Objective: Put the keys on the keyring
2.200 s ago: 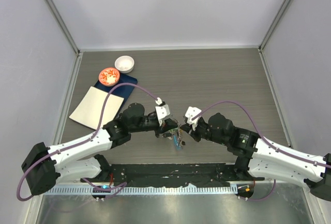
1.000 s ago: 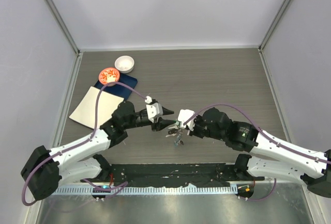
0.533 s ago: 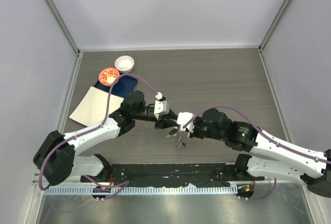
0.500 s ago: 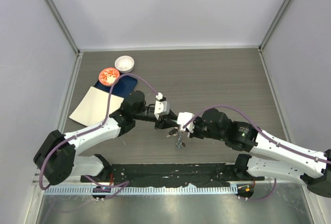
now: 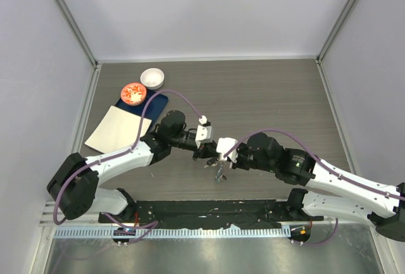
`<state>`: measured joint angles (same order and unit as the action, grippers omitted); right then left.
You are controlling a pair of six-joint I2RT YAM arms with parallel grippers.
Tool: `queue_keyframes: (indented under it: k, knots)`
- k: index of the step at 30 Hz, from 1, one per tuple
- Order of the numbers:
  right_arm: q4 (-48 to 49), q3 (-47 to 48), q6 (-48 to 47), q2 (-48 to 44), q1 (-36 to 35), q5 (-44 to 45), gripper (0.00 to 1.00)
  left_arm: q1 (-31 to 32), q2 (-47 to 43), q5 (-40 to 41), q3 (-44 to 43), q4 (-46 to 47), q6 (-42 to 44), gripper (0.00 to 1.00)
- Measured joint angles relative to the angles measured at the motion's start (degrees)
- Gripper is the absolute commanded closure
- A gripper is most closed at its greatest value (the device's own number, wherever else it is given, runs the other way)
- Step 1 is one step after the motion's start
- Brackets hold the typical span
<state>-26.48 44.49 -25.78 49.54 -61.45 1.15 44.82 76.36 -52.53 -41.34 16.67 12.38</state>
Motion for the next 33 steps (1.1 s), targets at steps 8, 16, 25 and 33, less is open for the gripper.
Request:
queue_keyframes:
  k: [8, 16, 25, 33]
  knots:
    - [-0.6, 0.0, 0.0, -0.1, 0.0, -0.4, 0.99, 0.2, 0.2, 0.3, -0.1, -1.0, 0.2, 1.00]
    - [0.6, 0.0, 0.2, -2.1, -0.5, -0.7, 0.99, 0.1, -6.5, 4.1, 4.9, 3.9, -3.5, 1.00]
    - [3.8, 0.0, 0.9, -2.4, -0.7, -3.1, 0.99, -0.2, -14.8, 11.1, 14.4, 17.5, -16.2, 1.00]
    - [9.9, -3.3, 2.7, -2.2, -0.3, -4.7, 0.99, -0.3, -15.8, 17.2, 20.0, 28.5, -27.1, 1.00]
